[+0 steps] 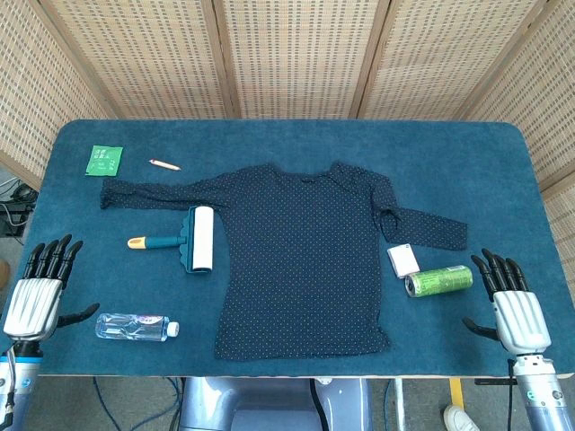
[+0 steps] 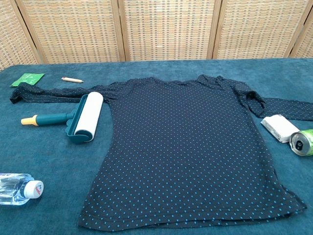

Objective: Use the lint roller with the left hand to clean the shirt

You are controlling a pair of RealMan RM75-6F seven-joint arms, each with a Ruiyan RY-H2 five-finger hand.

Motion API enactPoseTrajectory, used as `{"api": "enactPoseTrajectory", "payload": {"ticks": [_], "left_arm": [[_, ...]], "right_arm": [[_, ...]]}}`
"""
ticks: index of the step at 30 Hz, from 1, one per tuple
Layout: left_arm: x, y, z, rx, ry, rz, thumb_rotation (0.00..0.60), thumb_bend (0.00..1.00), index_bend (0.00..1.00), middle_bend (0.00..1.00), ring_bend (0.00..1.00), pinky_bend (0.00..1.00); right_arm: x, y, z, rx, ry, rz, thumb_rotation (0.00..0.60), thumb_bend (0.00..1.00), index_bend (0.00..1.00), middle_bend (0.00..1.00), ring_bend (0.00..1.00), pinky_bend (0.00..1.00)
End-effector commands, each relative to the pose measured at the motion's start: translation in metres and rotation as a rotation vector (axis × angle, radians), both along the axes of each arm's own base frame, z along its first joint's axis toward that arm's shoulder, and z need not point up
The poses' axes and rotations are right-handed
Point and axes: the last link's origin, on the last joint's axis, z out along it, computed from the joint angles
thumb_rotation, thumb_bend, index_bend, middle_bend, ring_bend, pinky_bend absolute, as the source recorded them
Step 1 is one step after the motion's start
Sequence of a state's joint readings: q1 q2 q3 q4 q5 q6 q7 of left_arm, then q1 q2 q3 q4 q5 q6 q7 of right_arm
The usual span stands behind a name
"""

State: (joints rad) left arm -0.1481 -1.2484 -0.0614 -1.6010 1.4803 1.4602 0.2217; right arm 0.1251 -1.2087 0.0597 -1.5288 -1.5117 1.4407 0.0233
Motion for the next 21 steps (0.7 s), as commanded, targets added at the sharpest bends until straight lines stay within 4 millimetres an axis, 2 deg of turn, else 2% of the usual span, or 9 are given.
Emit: {"api": "enactPoseTrajectory", "payload": {"ticks": [1, 4, 6, 8, 9, 11, 14, 17, 21], "left_arm": [[0.007, 0.011, 0.003, 0.005, 0.012, -0.007, 0.600, 0.13, 0.00, 0.00, 0.00, 0.02], [0.022, 0.039, 0.006, -0.001, 0.024, -0.027, 0.600, 0.14, 0.00, 0.03, 0.06, 0.16], [0.030, 0.054, 0.006, -0.017, 0.013, -0.025, 0.600, 0.16, 0.00, 0.13, 0.17, 0.25], [0.036, 0.070, 0.006, -0.048, -0.008, -0.011, 0.600, 0.17, 0.01, 0.31, 0.30, 0.34], [0.038, 0.076, 0.007, -0.062, -0.012, -0.002, 0.600, 0.17, 0.02, 0.36, 0.33, 0.37], [0.042, 0.090, 0.007, -0.087, -0.011, 0.011, 0.600, 0.20, 0.08, 0.49, 0.41, 0.43], [0.049, 0.117, 0.007, -0.129, 0.024, 0.035, 0.600, 0.23, 0.17, 0.63, 0.50, 0.48], [0.053, 0.133, 0.003, -0.166, 0.033, 0.061, 0.600, 0.23, 0.28, 0.72, 0.57, 0.52], [0.060, 0.155, -0.004, -0.206, 0.084, 0.087, 0.600, 0.27, 0.39, 0.79, 0.62, 0.55]], "right_arm": [[0.000, 0.000, -0.001, 0.003, 0.002, 0.000, 0.600, 0.05, 0.00, 0.00, 0.00, 0.00], [-0.001, -0.002, -0.003, 0.009, 0.007, -0.005, 0.600, 0.05, 0.00, 0.00, 0.00, 0.00], [-0.002, -0.003, -0.004, 0.013, 0.008, -0.009, 0.600, 0.06, 0.00, 0.00, 0.00, 0.00], [-0.003, -0.003, -0.005, 0.017, 0.008, -0.014, 0.600, 0.06, 0.00, 0.00, 0.00, 0.00], [-0.003, -0.004, -0.005, 0.018, 0.008, -0.016, 0.600, 0.06, 0.00, 0.00, 0.00, 0.00], [-0.005, -0.005, -0.005, 0.020, 0.008, -0.022, 0.600, 0.05, 0.00, 0.00, 0.00, 0.00], [-0.007, -0.007, -0.006, 0.023, 0.008, -0.031, 0.600, 0.05, 0.00, 0.00, 0.00, 0.00], [-0.008, -0.008, -0.007, 0.027, 0.010, -0.035, 0.600, 0.05, 0.00, 0.00, 0.00, 0.00], [-0.011, -0.010, -0.010, 0.037, 0.016, -0.049, 0.600, 0.06, 0.00, 0.00, 0.00, 0.00]]}}
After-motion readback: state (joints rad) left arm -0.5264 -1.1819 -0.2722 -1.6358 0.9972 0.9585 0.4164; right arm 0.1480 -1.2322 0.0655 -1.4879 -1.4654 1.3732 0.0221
